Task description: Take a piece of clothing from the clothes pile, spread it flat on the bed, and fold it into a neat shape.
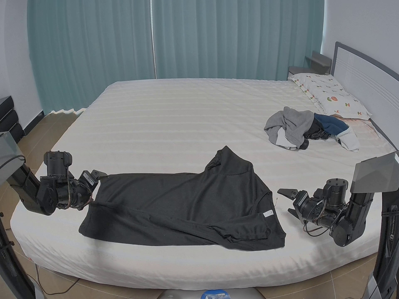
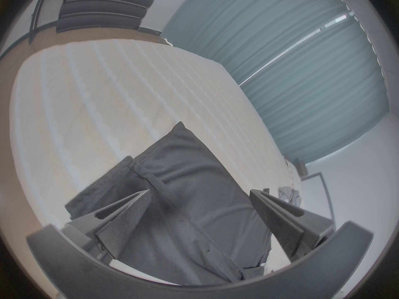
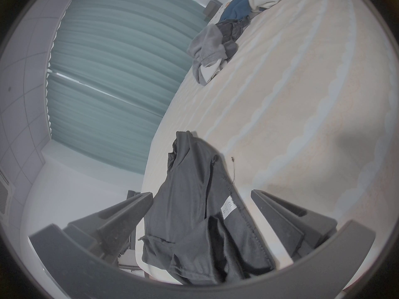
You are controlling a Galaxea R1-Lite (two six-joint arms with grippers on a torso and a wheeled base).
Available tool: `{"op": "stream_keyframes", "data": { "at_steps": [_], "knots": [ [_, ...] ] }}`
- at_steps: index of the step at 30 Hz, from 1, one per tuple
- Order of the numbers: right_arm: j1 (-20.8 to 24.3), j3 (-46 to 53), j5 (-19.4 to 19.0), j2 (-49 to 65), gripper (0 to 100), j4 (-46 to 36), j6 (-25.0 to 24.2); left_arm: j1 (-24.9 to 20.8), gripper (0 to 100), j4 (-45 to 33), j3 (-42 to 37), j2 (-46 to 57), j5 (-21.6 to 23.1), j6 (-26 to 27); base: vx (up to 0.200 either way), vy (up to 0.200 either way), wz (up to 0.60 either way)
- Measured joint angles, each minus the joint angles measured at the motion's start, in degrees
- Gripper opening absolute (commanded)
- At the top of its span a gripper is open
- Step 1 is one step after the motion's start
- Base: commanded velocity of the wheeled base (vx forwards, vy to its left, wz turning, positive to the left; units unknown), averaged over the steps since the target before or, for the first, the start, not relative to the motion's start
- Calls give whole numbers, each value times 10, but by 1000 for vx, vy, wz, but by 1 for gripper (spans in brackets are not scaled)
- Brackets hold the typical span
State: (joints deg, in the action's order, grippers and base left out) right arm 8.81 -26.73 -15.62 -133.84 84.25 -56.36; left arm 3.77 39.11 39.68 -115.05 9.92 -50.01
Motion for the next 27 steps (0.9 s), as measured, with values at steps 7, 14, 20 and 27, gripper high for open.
{"op": "stream_keyframes", "data": {
  "at_steps": [7,14,20,27],
  "knots": [
    [21,-36,10,24,100,-114,40,35,100,-87,44,-2,25,124,0,0,0],
    [33,-70,40,33,100,-163,106,82,100,-107,78,-63,65,207,0,0,0],
    [38,-80,49,35,100,-170,125,96,100,-109,98,-108,77,206,0,0,0],
    [40,-87,51,30,100,-172,125,95,0,-108,128,-134,78,145,0,0,0]
  ]
}}
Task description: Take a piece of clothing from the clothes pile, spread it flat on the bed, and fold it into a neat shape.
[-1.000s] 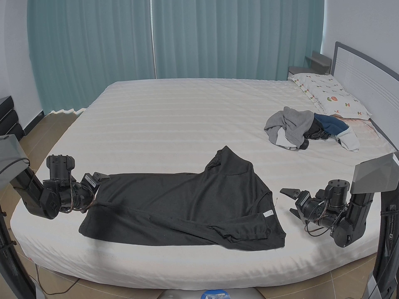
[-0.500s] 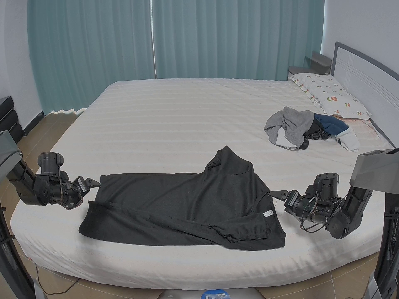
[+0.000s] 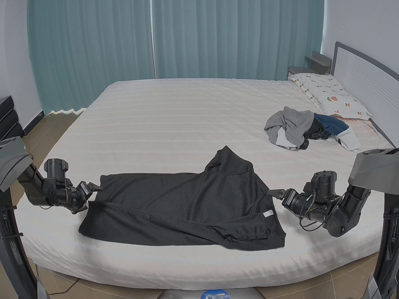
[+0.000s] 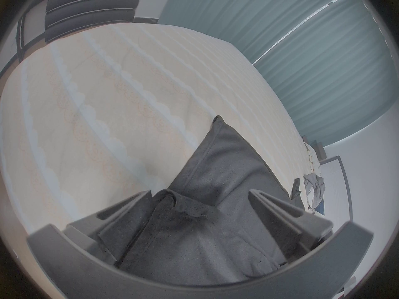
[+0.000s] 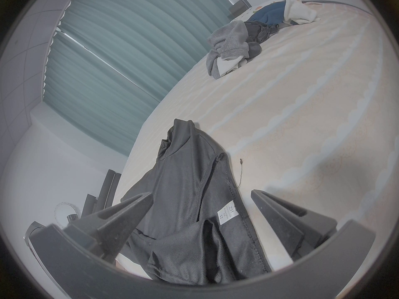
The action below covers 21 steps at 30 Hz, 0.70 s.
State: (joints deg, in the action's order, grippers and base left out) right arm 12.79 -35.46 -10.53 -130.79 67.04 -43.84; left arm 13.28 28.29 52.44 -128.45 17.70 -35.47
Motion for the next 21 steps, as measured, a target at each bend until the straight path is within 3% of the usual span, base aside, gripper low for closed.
{"op": "stream_keyframes", "data": {
  "at_steps": [21],
  "knots": [
    [42,-22,13,-10,100,-11,83,-1,0,-1,-49,35,-8,-17,0,0,0]
  ]
}}
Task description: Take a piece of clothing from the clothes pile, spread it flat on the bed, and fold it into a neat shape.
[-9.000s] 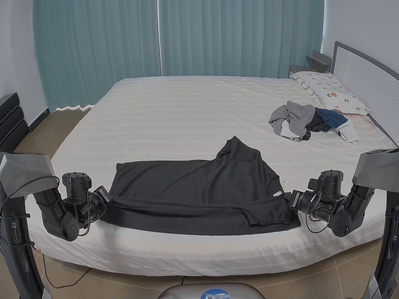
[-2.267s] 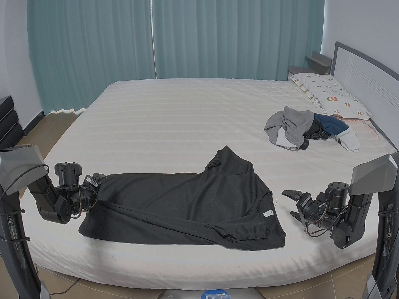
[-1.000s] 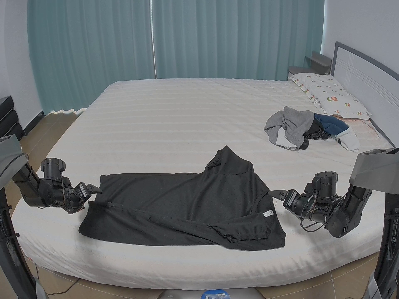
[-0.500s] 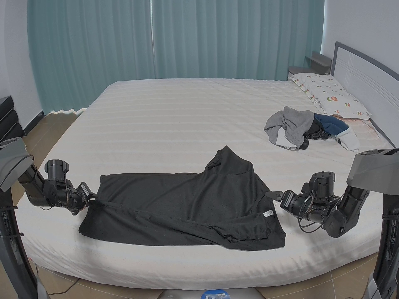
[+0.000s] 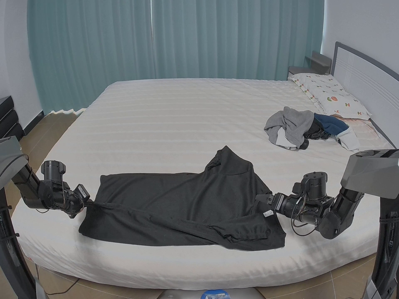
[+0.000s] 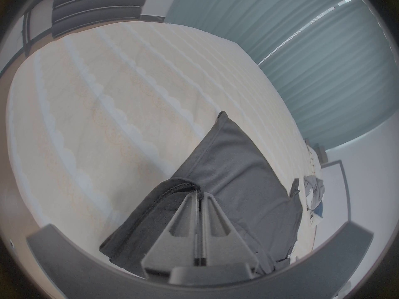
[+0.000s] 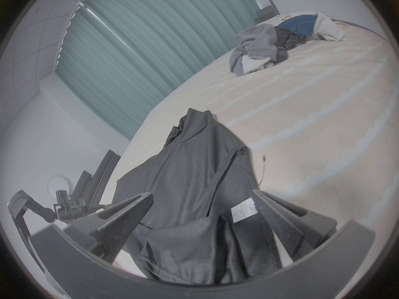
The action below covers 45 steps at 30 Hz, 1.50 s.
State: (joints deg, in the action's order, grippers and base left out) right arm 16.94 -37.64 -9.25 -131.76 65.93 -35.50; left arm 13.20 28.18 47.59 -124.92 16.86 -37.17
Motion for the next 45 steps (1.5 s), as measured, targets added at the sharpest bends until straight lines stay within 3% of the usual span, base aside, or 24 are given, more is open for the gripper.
{"op": "stream_keyframes", "data": {
  "at_steps": [8,23,24,35,45],
  "knots": [
    [19,-19,-26,-14,100,-34,43,-2,0,3,-17,30,0,-33,0,0,0],
    [17,-41,-54,-58,100,-27,48,-7,0,1,-30,41,1,-34,0,0,0],
    [17,-44,-54,-61,0,-27,48,-7,0,1,-30,41,1,-34,0,0,0],
    [9,-38,-57,-64,0,-27,48,-7,0,1,-30,41,1,-34,0,0,0],
    [-3,-10,-82,-21,0,-25,41,-6,0,0,-38,54,0,-32,0,0,0]
  ]
}}
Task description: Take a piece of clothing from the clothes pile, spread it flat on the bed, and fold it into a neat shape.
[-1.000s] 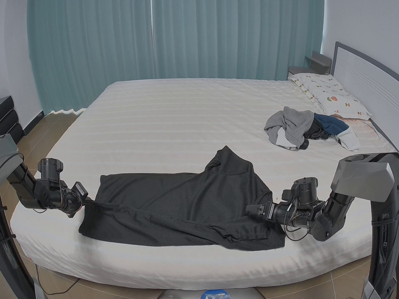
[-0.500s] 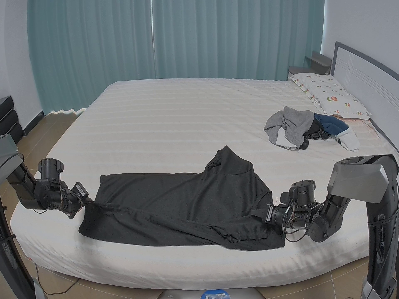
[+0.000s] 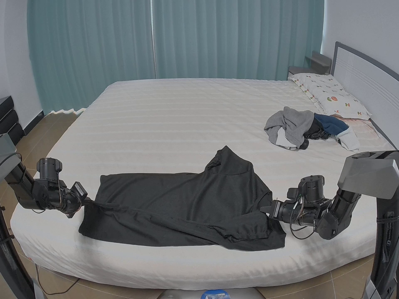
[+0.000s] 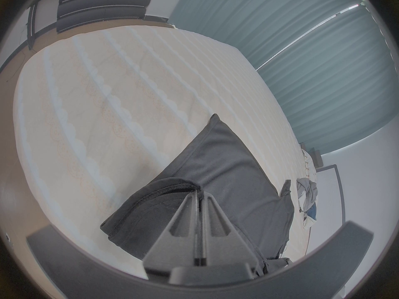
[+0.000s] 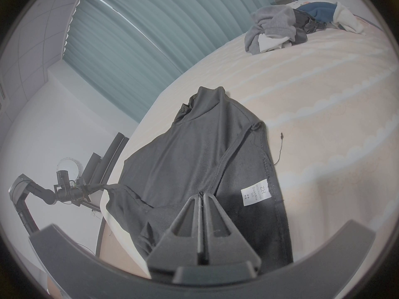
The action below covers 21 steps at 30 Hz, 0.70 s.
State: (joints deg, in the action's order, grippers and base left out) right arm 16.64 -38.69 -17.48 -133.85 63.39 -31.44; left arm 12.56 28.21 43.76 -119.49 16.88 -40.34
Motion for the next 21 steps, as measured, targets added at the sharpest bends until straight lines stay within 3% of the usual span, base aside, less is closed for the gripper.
{"op": "stream_keyframes", "data": {
  "at_steps": [7,8,21],
  "knots": [
    [-9,24,-8,25,0,1,0,-2,0,0,-14,25,0,3,0,0,0],
    [-10,25,-9,27,100,3,0,-3,0,0,-15,28,0,3,0,0,0],
    [-27,61,-10,74,100,21,-1,-5,0,-1,-28,58,0,4,0,0,0]
  ]
}}
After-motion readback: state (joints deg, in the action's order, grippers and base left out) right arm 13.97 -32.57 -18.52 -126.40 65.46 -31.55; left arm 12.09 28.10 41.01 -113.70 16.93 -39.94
